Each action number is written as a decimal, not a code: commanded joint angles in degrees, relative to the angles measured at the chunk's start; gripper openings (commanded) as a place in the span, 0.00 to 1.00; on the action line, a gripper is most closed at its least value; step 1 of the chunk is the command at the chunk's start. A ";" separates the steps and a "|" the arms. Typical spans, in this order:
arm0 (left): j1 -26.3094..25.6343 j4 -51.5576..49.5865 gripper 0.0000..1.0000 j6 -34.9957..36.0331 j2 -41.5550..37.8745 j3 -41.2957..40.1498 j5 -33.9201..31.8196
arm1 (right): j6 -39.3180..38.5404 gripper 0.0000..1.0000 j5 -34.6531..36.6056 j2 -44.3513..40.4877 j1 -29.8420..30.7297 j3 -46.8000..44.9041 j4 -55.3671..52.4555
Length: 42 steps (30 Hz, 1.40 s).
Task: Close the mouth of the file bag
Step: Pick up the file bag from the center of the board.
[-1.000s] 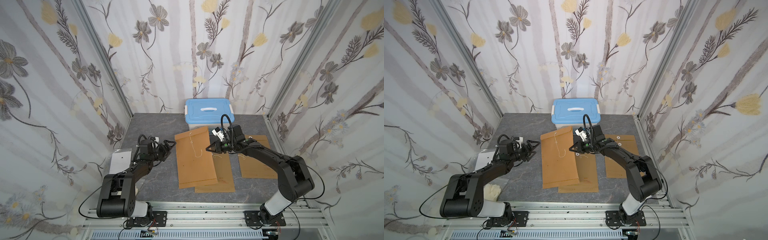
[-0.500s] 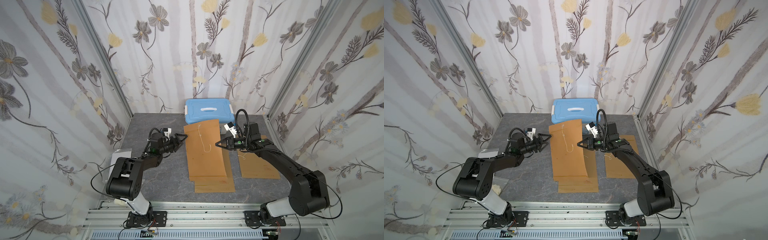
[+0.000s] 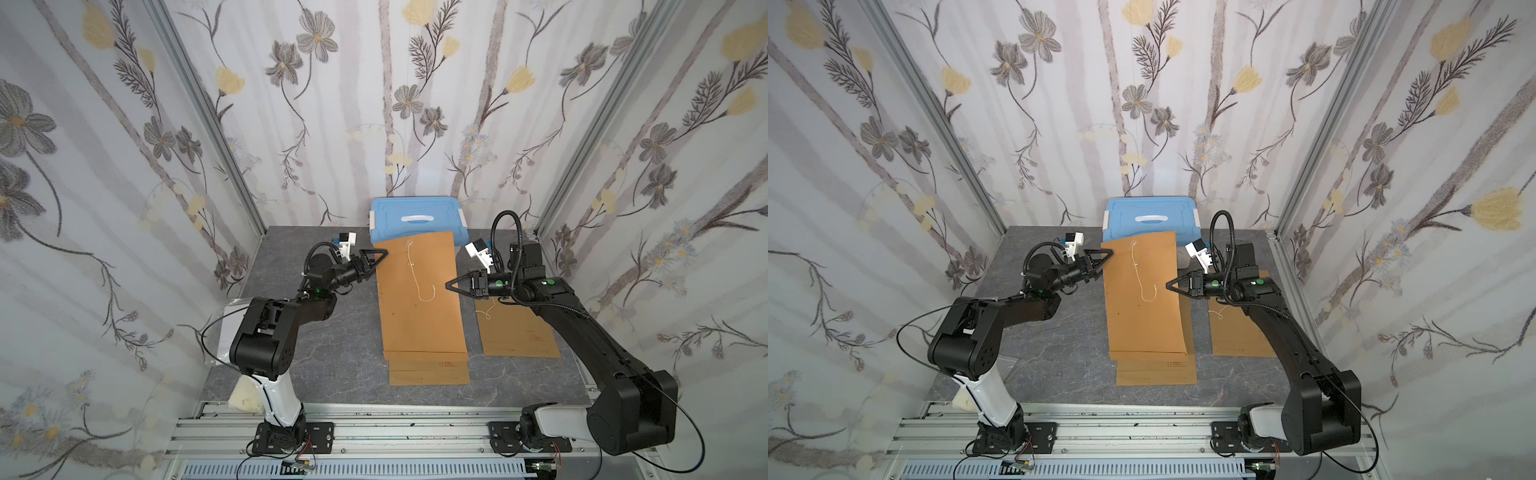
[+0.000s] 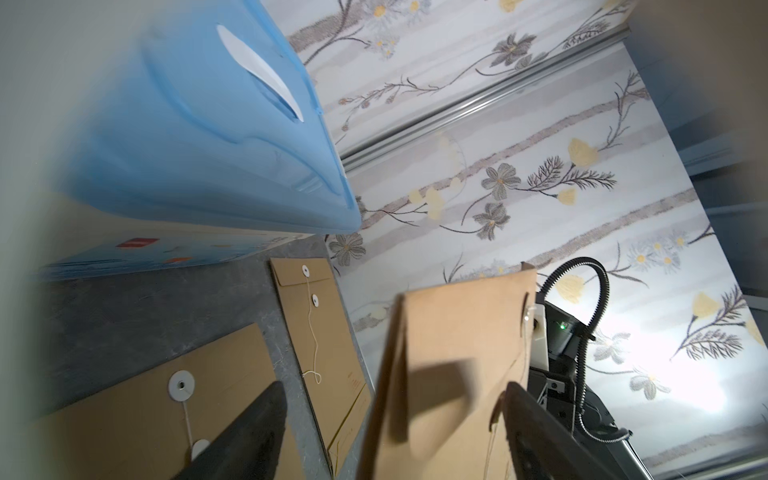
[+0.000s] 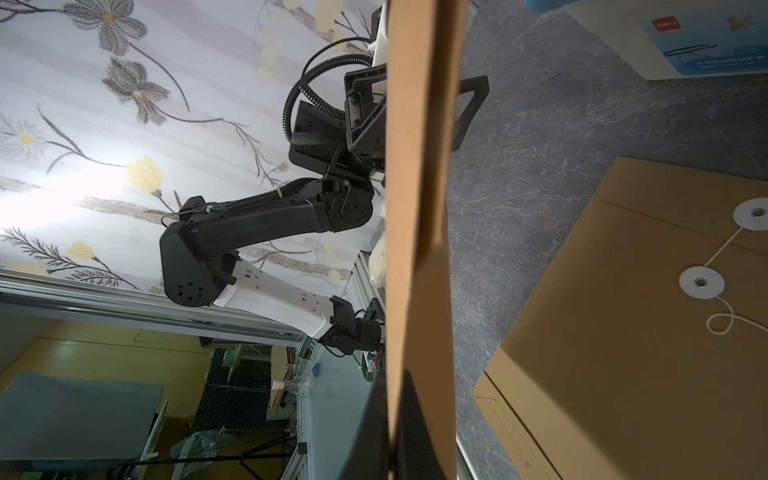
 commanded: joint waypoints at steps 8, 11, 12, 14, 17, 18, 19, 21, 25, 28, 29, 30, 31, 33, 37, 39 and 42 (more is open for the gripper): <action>-1.77 12.70 0.54 -7.16 1.51 1.68 4.02 | -1.57 0.00 -0.64 1.25 -3.64 0.89 -0.19; -2.80 12.70 0.52 -7.45 1.45 2.45 4.68 | -2.27 0.00 -0.78 1.91 -3.67 1.20 -1.08; -3.22 12.62 0.52 -7.49 1.66 2.96 5.11 | -2.27 0.00 -0.82 1.87 -3.67 1.16 -1.07; -3.71 12.70 0.44 -7.84 1.71 3.34 5.29 | -2.36 0.00 -0.68 1.69 -3.84 1.16 -1.29; -3.73 12.70 0.42 -7.66 1.04 2.72 4.65 | -3.04 0.00 0.35 1.77 -4.74 1.33 -2.41; -3.72 12.70 0.40 -7.79 1.03 2.64 4.55 | -3.07 0.00 0.62 1.86 -5.00 1.33 -2.51; -3.76 12.70 0.36 -7.85 1.00 2.68 4.69 | -3.15 0.00 0.75 2.08 -5.18 1.33 -2.56; -3.88 12.70 0.33 -8.10 1.09 2.85 4.94 | -3.24 0.00 1.10 2.37 -5.31 1.57 -2.79; -4.24 12.61 0.31 -8.45 0.94 2.36 5.00 | -3.09 0.00 1.11 2.22 -5.41 1.76 -2.65; -4.76 12.60 0.34 -8.94 0.96 2.77 5.62 | -3.14 0.00 1.03 2.13 -5.52 2.10 -2.81; -4.94 12.48 0.30 -8.97 0.98 2.94 5.81 | -3.07 0.00 1.11 2.13 -5.47 2.20 -2.82; -5.29 12.20 0.28 -8.93 0.93 3.16 5.87 | -3.06 0.00 1.25 2.13 -5.52 2.34 -2.91; -5.46 11.92 0.27 -8.71 0.83 3.12 5.89 | -2.98 0.00 1.38 2.15 -5.56 2.46 -3.00; -5.65 11.64 0.26 -8.53 0.65 2.97 5.82 | -2.92 0.00 1.67 2.22 -5.60 2.72 -3.17; -5.75 11.38 0.19 -8.33 0.64 2.91 6.06 | -2.62 0.00 1.73 2.31 -5.78 2.89 -3.00; -5.71 11.32 0.17 -8.30 0.60 2.81 5.95 | -2.62 0.00 1.73 2.22 -5.76 2.83 -2.93; -5.73 10.49 0.23 -7.81 0.65 2.94 6.08 | -1.59 0.00 0.94 2.00 -5.74 2.41 -1.88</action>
